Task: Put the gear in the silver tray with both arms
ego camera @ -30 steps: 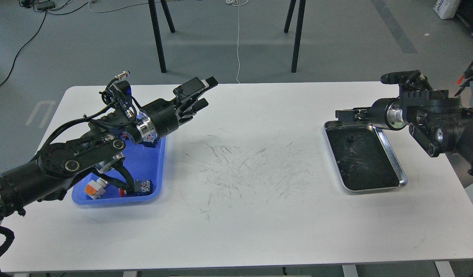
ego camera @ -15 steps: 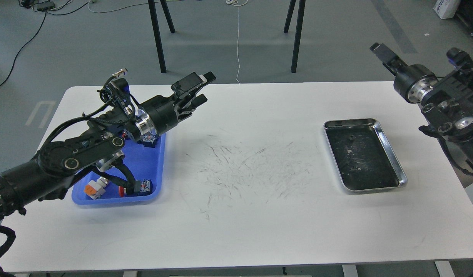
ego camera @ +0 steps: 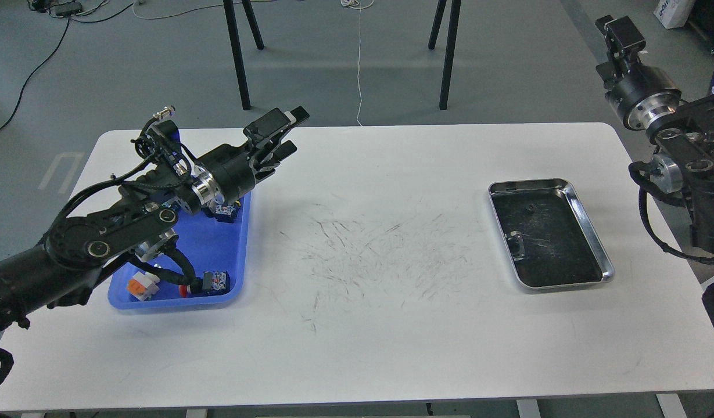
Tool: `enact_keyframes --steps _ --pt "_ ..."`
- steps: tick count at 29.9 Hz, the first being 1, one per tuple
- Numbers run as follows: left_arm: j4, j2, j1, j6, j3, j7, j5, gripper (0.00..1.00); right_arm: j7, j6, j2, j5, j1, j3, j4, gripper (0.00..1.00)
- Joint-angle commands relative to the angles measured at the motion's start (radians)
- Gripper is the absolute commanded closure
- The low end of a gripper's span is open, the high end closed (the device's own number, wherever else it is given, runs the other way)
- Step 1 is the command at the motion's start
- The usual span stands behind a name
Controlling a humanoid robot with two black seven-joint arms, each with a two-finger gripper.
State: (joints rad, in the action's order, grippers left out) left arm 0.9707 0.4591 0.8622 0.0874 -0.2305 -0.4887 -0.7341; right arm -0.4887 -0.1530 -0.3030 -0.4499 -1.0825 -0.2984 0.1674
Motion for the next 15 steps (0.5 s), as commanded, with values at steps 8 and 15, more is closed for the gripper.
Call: enact_keyframes --steps 8,15 --pt "-0.001 0.000 -0.022 -0.018 -0.024 0.000 0.002 0.00 0.000 -0.072 -0.001 0.171 0.041 -0.091 0.190 0.02" --pt "-0.003 0.001 -0.026 -0.020 -0.030 0.000 0.022 0.00 0.000 -0.096 0.007 0.194 0.142 -0.177 0.363 0.02"
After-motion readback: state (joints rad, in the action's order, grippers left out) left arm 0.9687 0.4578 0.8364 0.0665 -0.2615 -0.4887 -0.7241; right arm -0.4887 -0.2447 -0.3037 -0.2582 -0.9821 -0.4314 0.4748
